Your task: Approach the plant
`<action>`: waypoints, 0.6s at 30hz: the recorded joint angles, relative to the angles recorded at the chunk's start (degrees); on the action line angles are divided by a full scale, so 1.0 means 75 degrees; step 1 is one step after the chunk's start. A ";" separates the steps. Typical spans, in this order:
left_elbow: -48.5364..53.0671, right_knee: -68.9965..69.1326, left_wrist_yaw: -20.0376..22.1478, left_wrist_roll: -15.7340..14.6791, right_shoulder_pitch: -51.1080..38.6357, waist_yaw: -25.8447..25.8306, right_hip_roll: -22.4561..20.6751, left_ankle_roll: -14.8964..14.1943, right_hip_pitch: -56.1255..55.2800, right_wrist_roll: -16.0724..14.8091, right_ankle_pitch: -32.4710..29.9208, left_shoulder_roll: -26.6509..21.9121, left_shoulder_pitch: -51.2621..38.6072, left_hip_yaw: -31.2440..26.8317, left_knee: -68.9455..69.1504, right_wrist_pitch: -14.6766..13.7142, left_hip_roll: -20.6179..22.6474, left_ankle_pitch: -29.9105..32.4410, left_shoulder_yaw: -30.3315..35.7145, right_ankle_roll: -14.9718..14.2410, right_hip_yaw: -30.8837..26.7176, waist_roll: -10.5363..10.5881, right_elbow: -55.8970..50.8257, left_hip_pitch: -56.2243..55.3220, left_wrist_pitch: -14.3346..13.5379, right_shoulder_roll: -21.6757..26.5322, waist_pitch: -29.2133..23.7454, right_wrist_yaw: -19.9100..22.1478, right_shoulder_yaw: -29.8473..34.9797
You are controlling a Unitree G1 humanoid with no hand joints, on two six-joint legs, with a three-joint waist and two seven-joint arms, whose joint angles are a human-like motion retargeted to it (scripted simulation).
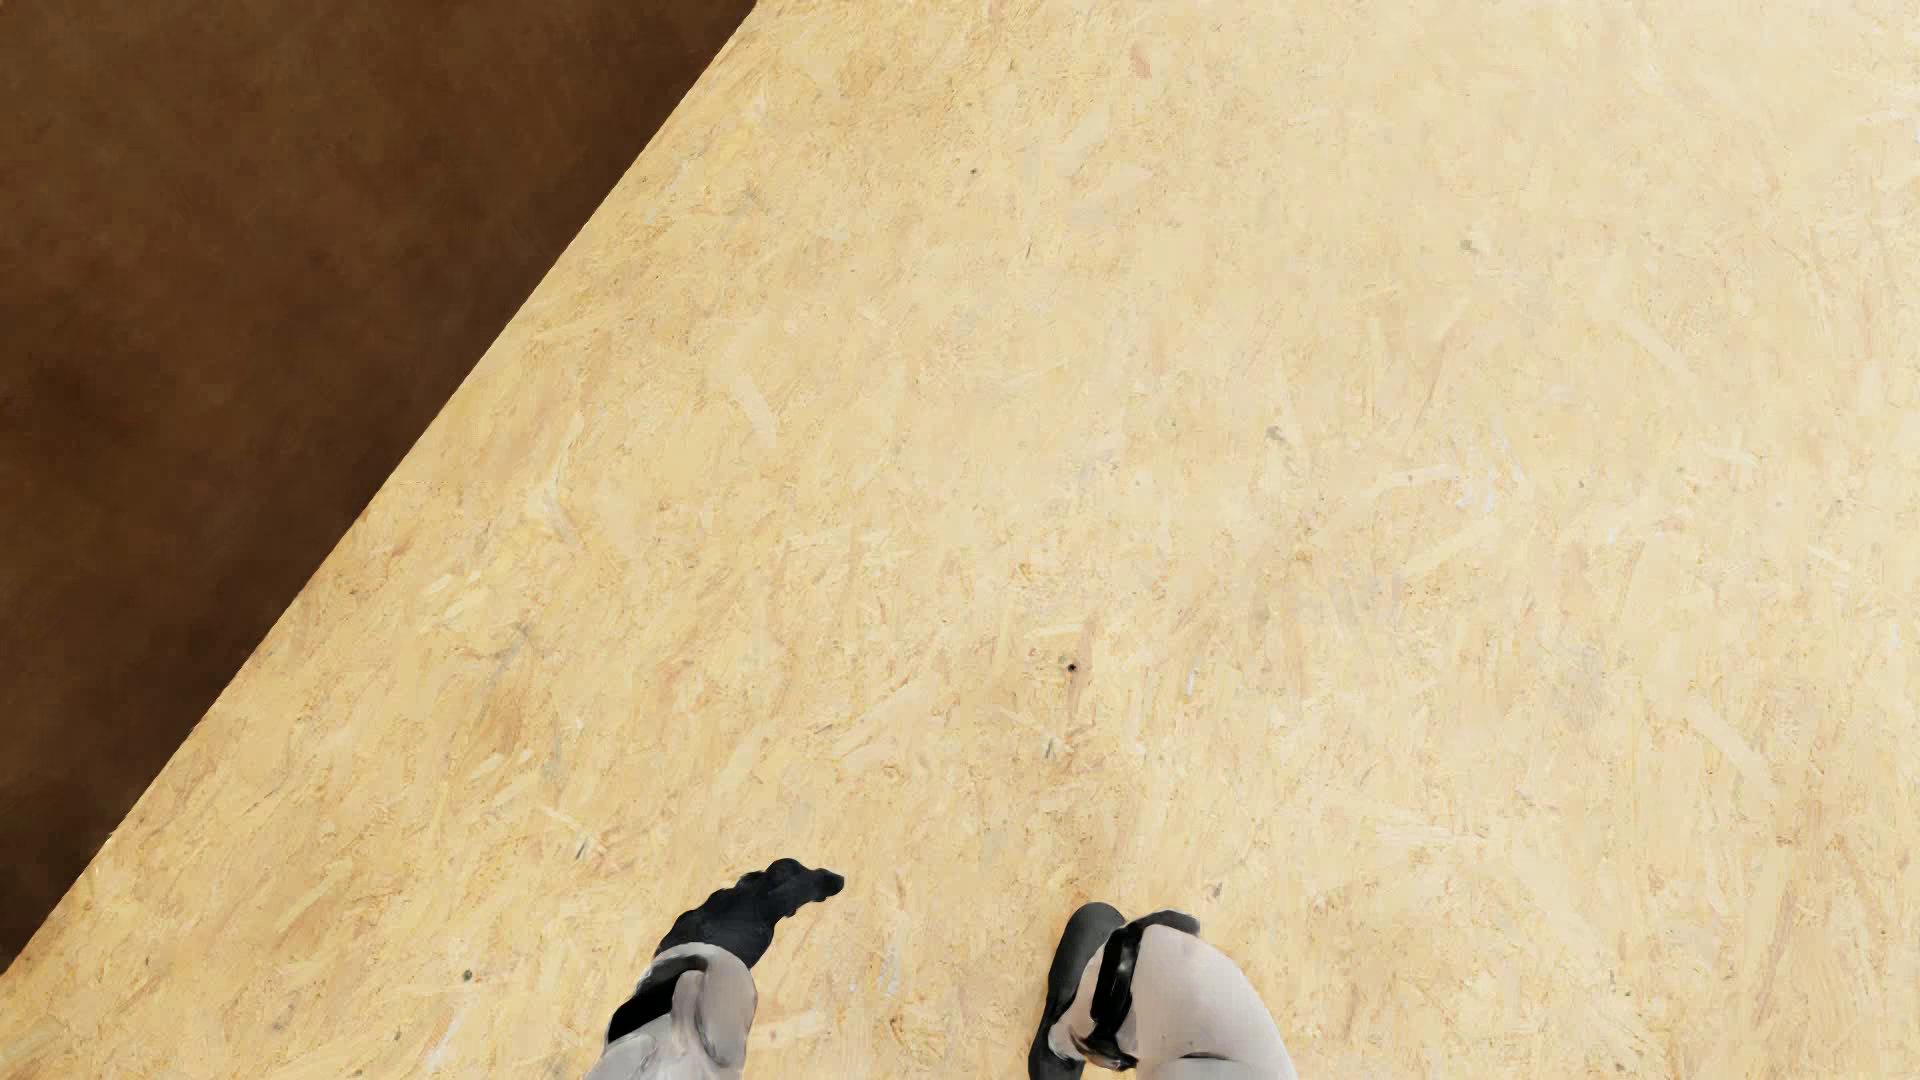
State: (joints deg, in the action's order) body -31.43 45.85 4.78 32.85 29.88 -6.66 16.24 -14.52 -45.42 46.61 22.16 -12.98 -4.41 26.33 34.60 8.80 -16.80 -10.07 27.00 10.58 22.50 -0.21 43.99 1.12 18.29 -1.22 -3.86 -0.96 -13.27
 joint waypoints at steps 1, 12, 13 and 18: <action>-0.0456 0.0052 0.0195 -0.0301 -0.0073 0.0045 -0.0301 0.0143 0.0297 0.0094 0.0244 -0.0064 0.0233 -0.0686 0.1214 0.0163 -0.0374 0.1348 -0.0224 0.0064 -0.0026 0.0026 0.0179 -0.0473 0.0226 -0.0012 -0.0028 -0.0154 0.0094; -0.0933 -0.3619 -0.0581 -0.0762 -0.3836 0.1385 -0.2653 0.0696 0.6078 -0.0490 0.1605 -0.0040 0.4466 -0.2591 -0.1644 -0.1820 0.1196 0.0318 -0.2145 -0.0886 -0.2473 -0.0051 -0.2245 -0.7139 0.0305 0.1073 0.0231 0.0616 0.2490; -0.0880 -0.3390 -0.0236 -0.0553 -0.3675 0.1484 -0.2522 0.1093 0.6514 -0.1054 0.1350 0.0158 0.4586 -0.2588 -0.1764 -0.1970 0.1260 0.0356 -0.2406 -0.0964 -0.2504 -0.0058 -0.2679 -0.7070 0.0379 0.1035 0.0241 0.1086 0.2545; -0.1610 0.3535 -0.0659 0.0143 -0.2001 0.1320 -0.0925 0.2115 0.3662 -0.1565 -0.2949 0.0782 0.2976 -0.2260 0.0208 -0.1038 0.1811 -0.0254 -0.2445 -0.1228 -0.2377 -0.0404 -0.2861 -0.5268 0.0857 0.1567 0.0033 0.0381 0.2882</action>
State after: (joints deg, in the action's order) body -43.50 72.37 -0.16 33.92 14.87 3.23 9.30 1.35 -17.96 34.88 0.04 -7.12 17.90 9.38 36.16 1.02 -3.22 -11.98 8.67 1.37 4.68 -3.25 22.53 -38.39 24.72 10.53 -3.61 1.89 8.35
